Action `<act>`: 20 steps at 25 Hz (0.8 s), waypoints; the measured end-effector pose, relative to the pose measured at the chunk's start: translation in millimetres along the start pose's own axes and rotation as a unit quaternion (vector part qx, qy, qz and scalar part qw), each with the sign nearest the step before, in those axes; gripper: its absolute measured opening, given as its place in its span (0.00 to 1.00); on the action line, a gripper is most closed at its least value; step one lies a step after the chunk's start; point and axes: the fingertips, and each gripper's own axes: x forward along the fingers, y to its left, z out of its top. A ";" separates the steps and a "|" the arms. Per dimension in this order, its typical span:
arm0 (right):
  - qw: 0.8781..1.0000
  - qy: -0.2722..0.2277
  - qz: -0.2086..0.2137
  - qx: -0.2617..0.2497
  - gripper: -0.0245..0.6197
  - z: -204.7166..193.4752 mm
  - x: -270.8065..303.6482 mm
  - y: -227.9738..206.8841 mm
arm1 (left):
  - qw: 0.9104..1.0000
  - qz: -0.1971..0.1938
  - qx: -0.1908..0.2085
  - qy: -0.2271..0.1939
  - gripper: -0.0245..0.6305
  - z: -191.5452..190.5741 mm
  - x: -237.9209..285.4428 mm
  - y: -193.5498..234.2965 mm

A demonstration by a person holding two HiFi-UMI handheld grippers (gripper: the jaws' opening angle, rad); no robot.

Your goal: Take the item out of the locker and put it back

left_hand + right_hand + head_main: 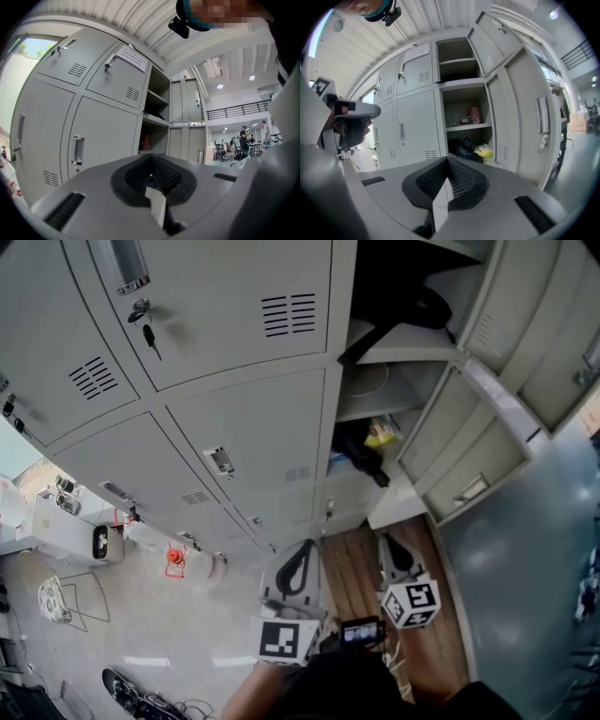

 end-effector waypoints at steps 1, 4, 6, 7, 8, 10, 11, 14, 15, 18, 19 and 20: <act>1.000 -0.007 -0.002 0.001 0.03 5.1 -11.6 5.3 | 1.000 0.002 0.000 -0.001 0.03 -0.4 -5.6 0.8; 1.000 -0.028 -0.011 0.001 0.03 21.1 -43.3 19.7 | 1.000 0.006 -0.003 -0.002 0.02 -2.3 -19.2 3.4; 0.999 -0.038 -0.009 -0.003 0.03 29.7 -57.3 31.4 | 1.000 0.007 -0.005 -0.002 0.03 -4.3 -25.6 4.9; 0.999 -0.041 -0.008 -0.009 0.03 32.5 -61.9 36.5 | 1.000 0.007 -0.005 -0.001 0.03 -5.2 -27.8 5.6; 0.999 -0.043 -0.006 -0.015 0.03 34.8 -65.1 40.7 | 1.000 0.006 -0.005 0.000 0.03 -6.0 -29.4 6.1; 0.999 -0.049 -0.004 -0.024 0.03 39.0 -67.9 46.8 | 1.000 0.005 -0.004 -0.001 0.03 -6.8 -31.1 7.4; 0.998 -0.052 -0.002 -0.028 0.03 40.8 -68.1 49.1 | 1.000 0.005 -0.004 -0.002 0.03 -6.5 -31.3 8.0; 0.998 -0.056 0.003 -0.035 0.03 44.4 -68.0 56.0 | 1.000 0.003 -0.003 -0.004 0.03 -5.2 -32.1 9.5; 0.998 -0.058 0.004 -0.035 0.03 45.6 -67.8 58.5 | 1.000 0.003 -0.003 -0.004 0.03 -4.4 -32.4 10.1; 0.998 -0.061 0.006 -0.035 0.03 47.1 -68.6 63.4 | 1.000 0.003 -0.004 -0.004 0.03 -3.5 -33.9 11.0; 0.997 -0.060 0.006 -0.039 0.03 46.7 -69.3 64.0 | 1.000 0.003 -0.005 -0.004 0.03 -3.5 -34.2 11.2; 0.997 -0.059 0.006 -0.043 0.03 46.4 -70.1 64.5 | 1.000 0.003 -0.005 -0.004 0.03 -3.5 -34.3 11.5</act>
